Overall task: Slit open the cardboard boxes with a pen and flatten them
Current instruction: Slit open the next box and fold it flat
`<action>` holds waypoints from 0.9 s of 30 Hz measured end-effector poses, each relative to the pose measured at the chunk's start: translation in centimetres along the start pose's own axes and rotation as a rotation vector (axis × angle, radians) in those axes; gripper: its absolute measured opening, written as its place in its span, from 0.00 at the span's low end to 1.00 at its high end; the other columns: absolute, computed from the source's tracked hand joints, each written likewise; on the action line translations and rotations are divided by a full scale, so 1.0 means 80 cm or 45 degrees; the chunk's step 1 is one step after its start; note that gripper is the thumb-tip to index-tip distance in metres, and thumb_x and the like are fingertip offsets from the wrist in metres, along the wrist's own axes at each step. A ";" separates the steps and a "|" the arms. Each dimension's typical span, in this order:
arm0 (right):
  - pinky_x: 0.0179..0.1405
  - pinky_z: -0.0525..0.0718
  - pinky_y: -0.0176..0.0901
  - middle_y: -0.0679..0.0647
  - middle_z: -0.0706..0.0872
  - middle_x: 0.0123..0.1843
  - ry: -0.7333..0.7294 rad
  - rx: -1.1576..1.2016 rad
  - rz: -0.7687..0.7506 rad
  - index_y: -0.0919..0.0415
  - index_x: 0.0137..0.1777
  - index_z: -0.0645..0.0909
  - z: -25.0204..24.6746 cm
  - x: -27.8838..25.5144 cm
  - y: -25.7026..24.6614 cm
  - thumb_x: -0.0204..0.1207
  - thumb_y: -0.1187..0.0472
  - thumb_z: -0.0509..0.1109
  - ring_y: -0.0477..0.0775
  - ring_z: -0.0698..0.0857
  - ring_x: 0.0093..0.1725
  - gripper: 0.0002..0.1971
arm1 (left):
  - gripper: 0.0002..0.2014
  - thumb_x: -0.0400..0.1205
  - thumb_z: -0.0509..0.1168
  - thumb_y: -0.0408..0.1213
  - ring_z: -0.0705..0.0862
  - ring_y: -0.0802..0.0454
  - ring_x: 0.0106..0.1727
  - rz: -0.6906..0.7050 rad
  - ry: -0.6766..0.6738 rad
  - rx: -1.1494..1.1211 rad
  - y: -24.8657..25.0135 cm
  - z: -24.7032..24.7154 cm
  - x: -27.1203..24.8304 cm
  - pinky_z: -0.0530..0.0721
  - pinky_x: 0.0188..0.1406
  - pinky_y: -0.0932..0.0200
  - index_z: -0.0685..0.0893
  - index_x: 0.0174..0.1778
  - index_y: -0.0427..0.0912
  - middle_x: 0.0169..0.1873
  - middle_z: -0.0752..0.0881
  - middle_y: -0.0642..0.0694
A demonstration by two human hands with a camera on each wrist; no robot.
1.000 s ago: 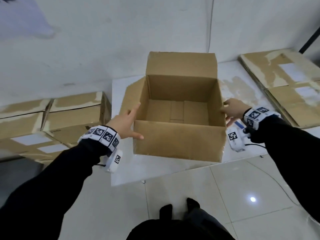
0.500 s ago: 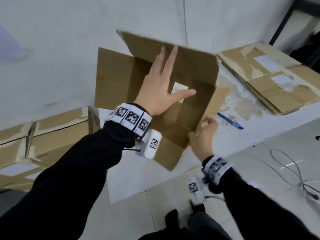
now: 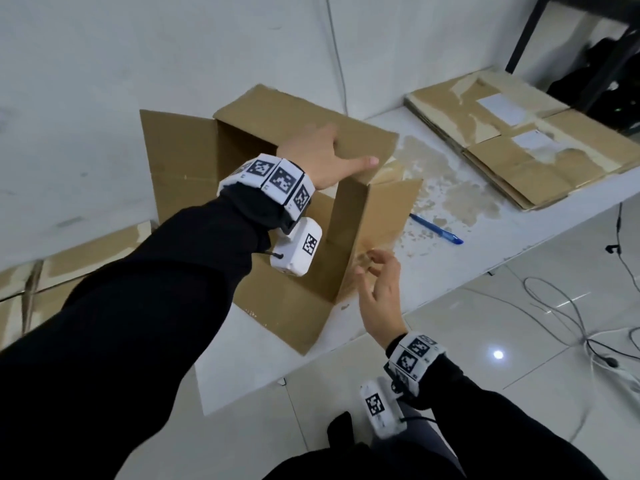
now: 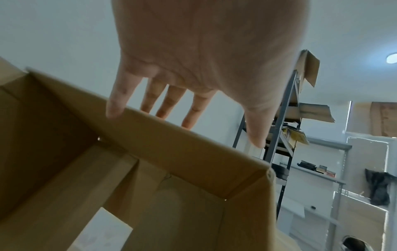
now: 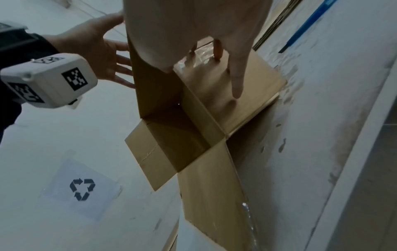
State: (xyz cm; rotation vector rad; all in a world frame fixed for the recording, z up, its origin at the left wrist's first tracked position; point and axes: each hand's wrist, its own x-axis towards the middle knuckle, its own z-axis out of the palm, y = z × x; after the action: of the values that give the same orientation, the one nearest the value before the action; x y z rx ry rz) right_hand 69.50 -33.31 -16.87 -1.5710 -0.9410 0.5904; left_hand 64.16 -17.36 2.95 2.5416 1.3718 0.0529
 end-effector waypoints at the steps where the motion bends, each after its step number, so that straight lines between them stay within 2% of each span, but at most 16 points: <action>1: 0.63 0.80 0.46 0.52 0.74 0.60 0.001 0.075 0.074 0.52 0.64 0.65 -0.010 0.002 0.001 0.80 0.50 0.60 0.53 0.78 0.61 0.16 | 0.43 0.71 0.60 0.74 0.77 0.43 0.64 -0.004 -0.006 0.015 0.005 0.001 -0.001 0.79 0.58 0.48 0.71 0.72 0.44 0.67 0.74 0.43; 2: 0.61 0.82 0.52 0.51 0.76 0.59 0.007 0.144 0.159 0.50 0.63 0.65 -0.023 0.006 0.003 0.81 0.49 0.59 0.54 0.80 0.59 0.14 | 0.44 0.70 0.62 0.73 0.76 0.42 0.65 -0.003 -0.013 0.040 0.009 0.003 -0.003 0.79 0.60 0.46 0.69 0.73 0.44 0.68 0.73 0.42; 4: 0.55 0.85 0.57 0.54 0.80 0.56 0.011 0.255 0.316 0.52 0.60 0.67 -0.051 0.021 0.006 0.85 0.51 0.56 0.56 0.84 0.55 0.09 | 0.46 0.70 0.64 0.72 0.74 0.39 0.68 -0.016 -0.042 0.056 0.012 0.008 -0.008 0.76 0.66 0.43 0.66 0.75 0.43 0.71 0.70 0.39; 8: 0.47 0.88 0.55 0.63 0.83 0.44 -0.113 0.221 0.411 0.59 0.48 0.74 -0.114 0.064 0.002 0.87 0.51 0.50 0.59 0.85 0.47 0.16 | 0.50 0.69 0.67 0.69 0.67 0.38 0.75 -0.068 -0.075 -0.003 0.004 0.009 -0.022 0.70 0.73 0.41 0.58 0.80 0.43 0.76 0.64 0.37; 11: 0.40 0.88 0.49 0.60 0.83 0.40 -0.232 0.120 0.435 0.59 0.47 0.79 -0.148 0.110 0.003 0.87 0.52 0.51 0.59 0.84 0.43 0.18 | 0.51 0.69 0.68 0.68 0.59 0.40 0.80 -0.154 -0.191 -0.040 -0.003 0.004 -0.033 0.64 0.78 0.39 0.53 0.83 0.52 0.81 0.54 0.40; 12: 0.41 0.88 0.47 0.59 0.83 0.42 -0.317 0.116 0.459 0.58 0.49 0.81 -0.155 0.126 0.003 0.87 0.50 0.50 0.58 0.84 0.46 0.20 | 0.52 0.68 0.69 0.68 0.57 0.40 0.81 -0.182 -0.222 -0.050 -0.004 0.004 -0.036 0.62 0.78 0.39 0.53 0.84 0.54 0.81 0.52 0.41; 14: 0.55 0.85 0.50 0.58 0.85 0.52 -0.553 0.083 0.524 0.58 0.58 0.82 -0.156 0.150 0.002 0.86 0.43 0.44 0.56 0.84 0.54 0.27 | 0.52 0.67 0.70 0.67 0.56 0.42 0.82 -0.220 -0.242 -0.079 -0.007 0.004 -0.039 0.61 0.79 0.40 0.53 0.83 0.56 0.82 0.51 0.43; 16: 0.68 0.76 0.52 0.54 0.81 0.65 -0.741 0.074 0.596 0.58 0.71 0.76 -0.146 0.169 0.001 0.84 0.38 0.37 0.54 0.79 0.65 0.34 | 0.51 0.68 0.71 0.65 0.54 0.44 0.83 -0.229 -0.253 -0.103 -0.005 0.005 -0.040 0.59 0.81 0.42 0.53 0.83 0.56 0.82 0.50 0.44; 17: 0.72 0.72 0.53 0.52 0.77 0.68 -0.783 0.114 0.630 0.59 0.76 0.70 -0.137 0.178 -0.001 0.83 0.37 0.35 0.54 0.75 0.69 0.36 | 0.50 0.69 0.71 0.64 0.53 0.45 0.83 -0.228 -0.263 -0.113 -0.004 0.004 -0.040 0.58 0.81 0.44 0.53 0.83 0.56 0.82 0.49 0.45; 19: 0.76 0.67 0.53 0.52 0.73 0.73 -0.757 0.317 0.680 0.61 0.79 0.64 -0.122 0.197 -0.009 0.83 0.37 0.35 0.54 0.71 0.74 0.37 | 0.49 0.70 0.70 0.63 0.52 0.47 0.83 -0.224 -0.276 -0.116 0.000 0.001 -0.038 0.56 0.81 0.47 0.53 0.83 0.57 0.83 0.48 0.45; 20: 0.75 0.68 0.52 0.52 0.73 0.75 -0.684 0.465 0.683 0.62 0.79 0.65 -0.116 0.206 -0.013 0.84 0.38 0.38 0.54 0.71 0.75 0.35 | 0.49 0.69 0.70 0.63 0.51 0.47 0.83 -0.223 -0.286 -0.108 0.000 -0.001 -0.037 0.54 0.82 0.48 0.53 0.83 0.58 0.83 0.48 0.46; 21: 0.73 0.73 0.51 0.53 0.75 0.74 -0.580 0.643 0.682 0.62 0.76 0.69 -0.113 0.217 -0.018 0.85 0.40 0.43 0.56 0.74 0.74 0.32 | 0.50 0.68 0.69 0.64 0.49 0.49 0.84 -0.224 -0.294 -0.101 0.001 -0.002 -0.036 0.53 0.82 0.49 0.53 0.83 0.58 0.83 0.48 0.47; 23: 0.63 0.82 0.49 0.54 0.83 0.64 -0.352 0.933 0.718 0.60 0.66 0.76 -0.111 0.241 -0.036 0.85 0.47 0.54 0.56 0.83 0.64 0.20 | 0.50 0.67 0.68 0.65 0.47 0.51 0.84 -0.228 -0.293 -0.097 0.001 -0.004 -0.036 0.51 0.82 0.51 0.53 0.83 0.58 0.84 0.48 0.47; 25: 0.52 0.87 0.50 0.56 0.86 0.57 -0.271 1.017 0.750 0.61 0.62 0.78 -0.108 0.263 -0.055 0.83 0.52 0.63 0.55 0.87 0.55 0.14 | 0.49 0.69 0.70 0.62 0.47 0.52 0.84 -0.225 -0.280 -0.096 0.000 -0.004 -0.041 0.49 0.80 0.55 0.54 0.83 0.58 0.84 0.48 0.48; 27: 0.46 0.88 0.51 0.59 0.85 0.56 -0.270 0.904 0.684 0.63 0.57 0.75 -0.105 0.276 -0.067 0.80 0.62 0.67 0.57 0.87 0.52 0.08 | 0.49 0.68 0.72 0.60 0.46 0.54 0.84 -0.233 -0.273 -0.095 -0.003 -0.004 -0.048 0.47 0.79 0.58 0.55 0.83 0.59 0.84 0.47 0.50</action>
State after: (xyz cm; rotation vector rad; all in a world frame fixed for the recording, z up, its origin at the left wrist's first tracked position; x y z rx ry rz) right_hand 87.02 -19.67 -7.16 -1.1042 -0.3619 1.3252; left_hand 61.83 -20.33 3.58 2.2753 1.4783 -0.1927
